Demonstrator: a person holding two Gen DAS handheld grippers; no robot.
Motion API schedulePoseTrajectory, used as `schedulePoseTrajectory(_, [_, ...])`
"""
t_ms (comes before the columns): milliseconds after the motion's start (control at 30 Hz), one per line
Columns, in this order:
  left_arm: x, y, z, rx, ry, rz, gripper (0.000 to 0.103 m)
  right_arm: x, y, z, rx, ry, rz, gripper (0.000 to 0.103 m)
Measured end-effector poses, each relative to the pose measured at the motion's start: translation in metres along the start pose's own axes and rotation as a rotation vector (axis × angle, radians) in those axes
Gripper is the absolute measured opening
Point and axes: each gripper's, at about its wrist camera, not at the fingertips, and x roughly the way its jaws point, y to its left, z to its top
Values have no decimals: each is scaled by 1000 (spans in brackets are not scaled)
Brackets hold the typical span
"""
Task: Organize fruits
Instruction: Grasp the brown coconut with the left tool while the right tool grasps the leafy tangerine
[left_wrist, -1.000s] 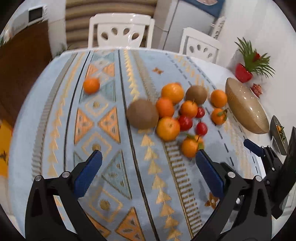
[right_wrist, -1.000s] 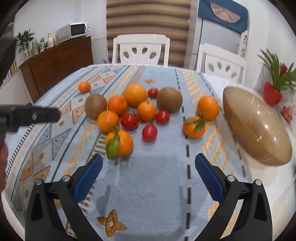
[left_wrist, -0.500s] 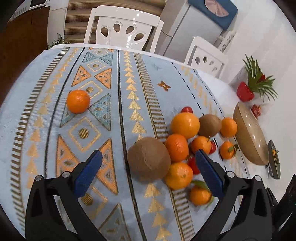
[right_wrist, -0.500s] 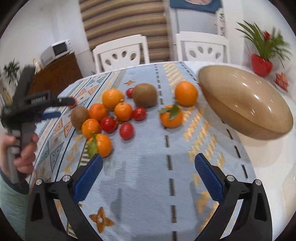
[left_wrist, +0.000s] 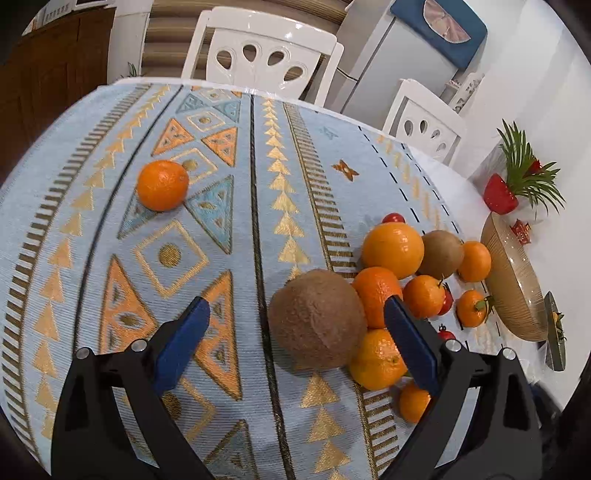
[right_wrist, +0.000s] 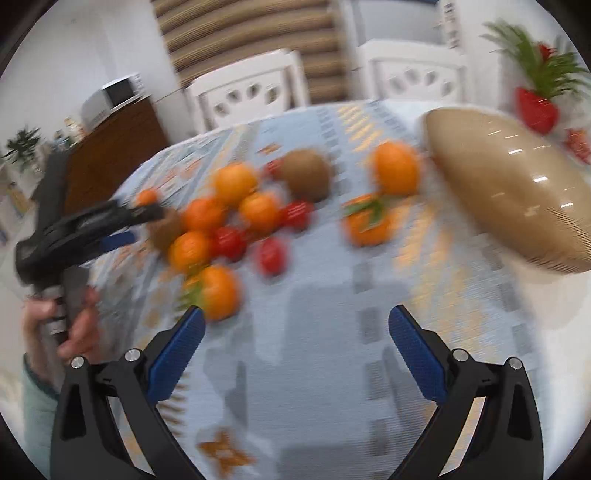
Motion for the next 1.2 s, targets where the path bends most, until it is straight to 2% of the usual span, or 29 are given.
schedulePoseTrajectory(33, [1, 0, -1, 1, 3, -6, 94, 8, 14, -3, -27, 18, -2, 97])
schedulePoseTrajectory(100, [3, -3, -3, 15, 4, -6, 94, 20, 35, -5, -84, 30, -30, 86])
schedulePoseTrajectory(200, [2, -7, -5, 52, -5, 24, 92, 35, 52, -5, -113, 58, -41, 80])
schedulePoseTrajectory(367, [4, -11, -5, 73, -16, 44, 89, 44, 57, 3, -84, 66, -43, 78])
schedulePoseTrajectory(500, [10, -15, -8, 97, -1, 71, 84, 49, 62, 3, -99, 72, -63, 64])
schedulePoseTrajectory(867, [11, -15, -9, 97, -2, 63, 74, 51, 66, 3, -119, 66, -59, 45])
schedulePoseTrajectory(933, [10, -17, -10, 103, -3, 58, 70, 50, 70, 1, -128, 63, -63, 43])
schedulePoseTrajectory(1100, [9, -19, -10, 103, 0, 47, 67, 50, 71, 1, -130, 63, -63, 42])
schedulePoseTrajectory(1167, [10, -19, -10, 97, 6, 36, 68, 48, 70, 0, -126, 63, -57, 41])
schedulePoseTrajectory(1200, [10, -18, -10, 91, 11, 33, 73, 47, 69, -1, -122, 62, -50, 40])
